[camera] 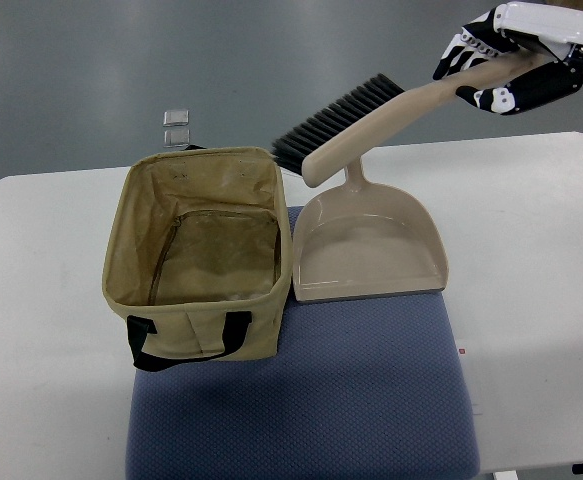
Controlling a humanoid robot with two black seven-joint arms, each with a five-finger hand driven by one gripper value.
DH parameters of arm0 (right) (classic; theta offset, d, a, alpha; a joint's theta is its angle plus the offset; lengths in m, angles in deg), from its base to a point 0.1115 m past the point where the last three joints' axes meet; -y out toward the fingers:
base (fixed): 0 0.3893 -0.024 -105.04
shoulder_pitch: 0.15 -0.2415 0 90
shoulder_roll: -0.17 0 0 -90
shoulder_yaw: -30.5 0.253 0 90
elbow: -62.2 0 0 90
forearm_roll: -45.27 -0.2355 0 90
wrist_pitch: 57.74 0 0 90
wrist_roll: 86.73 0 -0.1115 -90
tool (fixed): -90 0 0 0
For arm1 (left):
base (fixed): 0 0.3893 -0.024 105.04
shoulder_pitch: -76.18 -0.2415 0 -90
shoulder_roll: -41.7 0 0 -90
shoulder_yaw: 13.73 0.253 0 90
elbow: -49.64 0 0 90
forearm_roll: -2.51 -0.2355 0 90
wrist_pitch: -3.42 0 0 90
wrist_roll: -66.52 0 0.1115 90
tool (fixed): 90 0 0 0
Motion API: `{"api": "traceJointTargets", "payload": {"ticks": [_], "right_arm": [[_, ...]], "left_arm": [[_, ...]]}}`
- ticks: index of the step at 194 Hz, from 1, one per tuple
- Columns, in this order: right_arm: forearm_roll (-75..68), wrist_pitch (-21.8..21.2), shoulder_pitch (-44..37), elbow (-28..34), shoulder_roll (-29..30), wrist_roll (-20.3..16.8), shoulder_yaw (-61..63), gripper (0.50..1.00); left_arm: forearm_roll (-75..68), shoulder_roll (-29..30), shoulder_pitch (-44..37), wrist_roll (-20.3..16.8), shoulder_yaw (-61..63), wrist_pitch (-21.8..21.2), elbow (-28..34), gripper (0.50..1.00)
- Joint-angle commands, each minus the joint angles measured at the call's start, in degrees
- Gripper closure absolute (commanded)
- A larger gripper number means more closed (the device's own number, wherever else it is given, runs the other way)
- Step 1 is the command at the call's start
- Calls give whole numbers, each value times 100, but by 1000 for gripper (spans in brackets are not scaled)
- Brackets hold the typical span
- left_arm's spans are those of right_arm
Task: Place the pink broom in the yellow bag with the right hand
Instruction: 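Lift the brush with the right hand up above the dustpan, then carry the brush over the tan bag and lower it inside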
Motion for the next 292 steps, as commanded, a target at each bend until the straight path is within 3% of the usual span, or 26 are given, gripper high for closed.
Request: {"api": "traceJointTargets", "payload": {"ticks": [1,63,118,163,260,261,262,263,264,265,266,267,268,269,270,271,272,273,275,292], "right_arm": [[162,-118,-334,-345,765,-282,-136,1000],[847,-162,-1687,-1997,2724,-343,-1613,1000],[1251,-162,-1899,-3183,4104,-317,-2158,1000],[1761,-154,-1899,-3693,4588,-246,-2439,1000],[2060,-110,-1890,-3711,4711,-194,-2624,1000],[2051,-110,-1890,-3711,4711,-194,-2624,943],[2051,-110,-1890,-3711,4711,-194,-2624,942],[2051,-110,-1890,-3711,4711,-194,-2624,874],[2051,-110,-1890,-3711,4711,-194,-2624,873],[2051,-101,-1890,-3711,4711,-185,-2615,800],[2051,-101,-1890,-3711,4711,-185,-2615,799],[2051,-101,-1890,-3711,4711,-185,-2615,737],[2051,-101,-1890,-3711,4711,-185,-2615,736],[2051,-101,-1890,-3711,4720,-185,-2615,679],[2051,-101,-1890,-3711,4720,-185,-2615,679],[2043,-118,-1899,-3711,4720,-185,-2615,634],[2042,-118,-1899,-3711,4720,-185,-2615,634],[2042,-127,-1899,-3702,4729,-185,-2615,601],[2042,-136,-1899,-3702,4738,-185,-2615,577],[2042,-145,-1916,-3702,4773,-185,-2615,570]], "left_arm": [[4,0,0,0,-7,-7,8,500],[13,0,-9,-9,-16,-7,26,500],[13,0,-9,-9,-16,-7,8,500],[13,0,-9,-9,-7,2,8,500],[13,0,-9,-9,-7,2,-1,500],[13,0,-9,-9,-7,2,-1,500],[13,0,-9,-9,-7,2,-1,500],[4,0,-9,-9,-7,2,-1,500],[4,0,-9,-9,-7,2,-1,500],[13,0,-9,-9,-7,-7,-1,500],[13,0,-9,-9,-7,-7,-1,500],[13,0,-9,-9,-7,2,-1,500],[13,0,-9,-9,-7,2,-1,500],[4,0,-9,-9,-7,2,-1,500],[4,0,-9,-9,-7,2,-1,500],[13,0,0,-9,-7,2,-1,500],[13,0,0,-9,-7,2,-1,500],[13,0,-9,-9,-7,-7,-1,500],[13,0,0,-9,-7,-7,-1,500],[13,0,-9,-9,-7,-7,8,500]]}}
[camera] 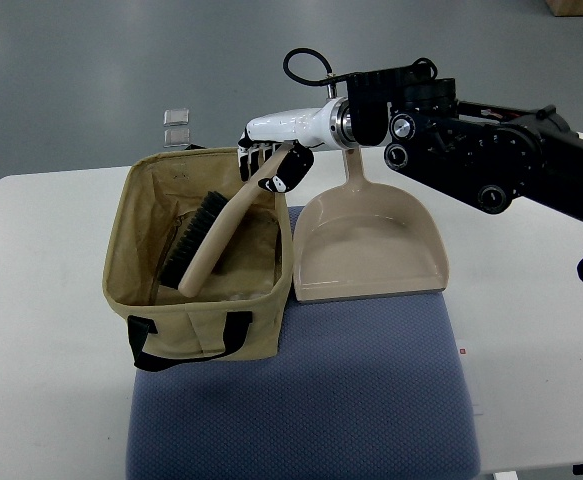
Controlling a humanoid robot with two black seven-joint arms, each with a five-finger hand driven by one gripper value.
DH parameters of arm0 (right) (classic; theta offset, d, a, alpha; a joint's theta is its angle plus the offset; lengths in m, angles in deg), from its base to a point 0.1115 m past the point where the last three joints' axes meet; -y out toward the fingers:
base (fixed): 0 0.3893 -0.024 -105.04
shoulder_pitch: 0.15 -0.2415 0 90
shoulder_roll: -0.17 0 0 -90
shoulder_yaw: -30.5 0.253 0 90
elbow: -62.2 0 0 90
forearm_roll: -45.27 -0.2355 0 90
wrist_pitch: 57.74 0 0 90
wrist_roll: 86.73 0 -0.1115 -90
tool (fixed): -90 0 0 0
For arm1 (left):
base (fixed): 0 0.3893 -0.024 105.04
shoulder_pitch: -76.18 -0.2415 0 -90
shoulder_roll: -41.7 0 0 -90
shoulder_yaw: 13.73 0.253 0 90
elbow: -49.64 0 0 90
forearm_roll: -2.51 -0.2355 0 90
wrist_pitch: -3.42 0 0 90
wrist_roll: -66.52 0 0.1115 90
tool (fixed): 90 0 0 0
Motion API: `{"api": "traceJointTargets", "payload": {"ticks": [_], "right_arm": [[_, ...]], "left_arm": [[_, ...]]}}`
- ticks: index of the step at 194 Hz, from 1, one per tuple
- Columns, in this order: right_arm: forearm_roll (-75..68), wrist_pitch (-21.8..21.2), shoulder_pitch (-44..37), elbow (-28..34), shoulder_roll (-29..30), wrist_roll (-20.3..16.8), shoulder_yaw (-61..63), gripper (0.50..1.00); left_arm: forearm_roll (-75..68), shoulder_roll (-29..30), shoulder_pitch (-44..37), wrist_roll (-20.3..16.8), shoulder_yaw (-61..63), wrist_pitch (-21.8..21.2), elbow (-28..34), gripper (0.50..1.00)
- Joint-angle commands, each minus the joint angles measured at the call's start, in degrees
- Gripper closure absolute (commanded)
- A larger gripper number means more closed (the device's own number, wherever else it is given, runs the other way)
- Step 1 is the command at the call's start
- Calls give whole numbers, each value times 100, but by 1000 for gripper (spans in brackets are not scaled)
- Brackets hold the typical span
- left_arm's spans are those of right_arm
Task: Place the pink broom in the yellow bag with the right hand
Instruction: 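Carry the brush over the tan bag and lower it inside, then release the brush and raise the right hand away from the bag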
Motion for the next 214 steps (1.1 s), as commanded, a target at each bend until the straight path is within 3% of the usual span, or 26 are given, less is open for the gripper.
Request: {"api": "traceJointTargets", "payload": {"ticks": [1,48,104,125,162,214], "right_arm": [[-5,-21,-25,9,38,1,8,570],[-137,49,-323,0,-138,10,298,568],[-849,5,-7,-132,-428,-25,2830,570],[-1728,225,485,-334,-480,10,3717,570],[-3793,1236,1681,-404,-384,54,4895,568],[-5999,1376,3253,-422,-278,1055,5071,568]], "left_arm": [[1,0,-2,-1,-1,-3,8,500],[1,0,-2,-1,-1,-3,26,500],[1,0,-2,-1,-1,-3,-9,500],[-8,0,-2,-1,-1,-3,-18,500],[-8,0,-2,8,-1,-3,-18,500],[1,0,-2,8,-1,-12,-27,500]]}}
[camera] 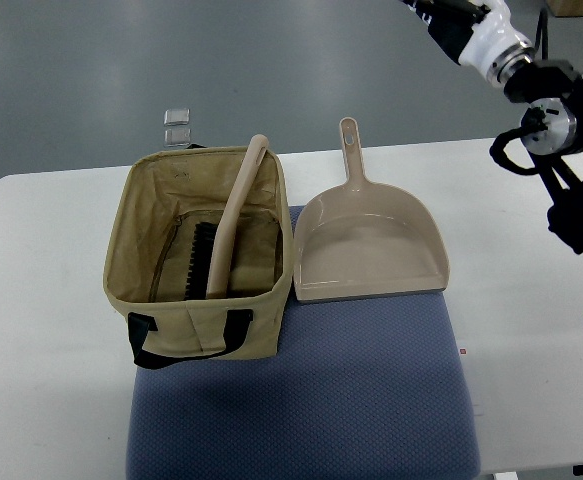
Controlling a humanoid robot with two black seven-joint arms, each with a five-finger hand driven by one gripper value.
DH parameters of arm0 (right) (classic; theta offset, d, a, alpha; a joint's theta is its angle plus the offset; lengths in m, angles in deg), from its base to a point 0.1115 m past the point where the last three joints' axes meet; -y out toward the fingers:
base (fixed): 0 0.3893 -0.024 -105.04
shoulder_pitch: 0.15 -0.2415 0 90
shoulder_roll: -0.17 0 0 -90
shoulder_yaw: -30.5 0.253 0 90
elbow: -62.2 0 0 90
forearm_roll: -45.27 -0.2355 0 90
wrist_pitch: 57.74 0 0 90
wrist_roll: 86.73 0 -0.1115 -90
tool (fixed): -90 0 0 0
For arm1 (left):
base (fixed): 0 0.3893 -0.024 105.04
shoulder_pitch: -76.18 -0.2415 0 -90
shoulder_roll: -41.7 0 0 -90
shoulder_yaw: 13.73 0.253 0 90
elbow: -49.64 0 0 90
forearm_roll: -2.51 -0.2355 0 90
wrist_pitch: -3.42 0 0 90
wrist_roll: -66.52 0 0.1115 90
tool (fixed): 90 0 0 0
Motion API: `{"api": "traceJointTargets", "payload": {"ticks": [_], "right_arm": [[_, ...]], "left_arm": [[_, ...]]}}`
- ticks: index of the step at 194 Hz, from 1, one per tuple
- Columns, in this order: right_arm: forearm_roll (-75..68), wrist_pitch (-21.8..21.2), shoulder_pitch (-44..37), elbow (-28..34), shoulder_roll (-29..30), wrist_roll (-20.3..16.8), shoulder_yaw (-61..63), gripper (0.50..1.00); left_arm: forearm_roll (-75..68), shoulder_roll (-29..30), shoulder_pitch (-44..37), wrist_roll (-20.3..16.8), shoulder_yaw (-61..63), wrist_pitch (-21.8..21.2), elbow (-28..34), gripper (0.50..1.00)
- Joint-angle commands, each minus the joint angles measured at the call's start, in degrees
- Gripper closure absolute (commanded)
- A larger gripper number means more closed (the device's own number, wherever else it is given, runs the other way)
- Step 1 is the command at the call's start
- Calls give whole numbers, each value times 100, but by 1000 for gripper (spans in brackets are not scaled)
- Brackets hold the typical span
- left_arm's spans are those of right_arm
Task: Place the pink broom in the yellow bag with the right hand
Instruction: 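Release the brush and raise the right hand away from the bag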
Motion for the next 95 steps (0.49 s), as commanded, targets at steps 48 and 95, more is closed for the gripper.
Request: {"api": "traceJointTargets", "payload": {"ticks": [48,95], "right_arm": [[-1708,10,972,-188,328,790,22,568],[-1972,10,999,-284,328,799,22,568]], "left_arm": [[9,0,0,0,-1,-8,-6,500],[18,0,-9,0,-1,-8,-23,500]]}}
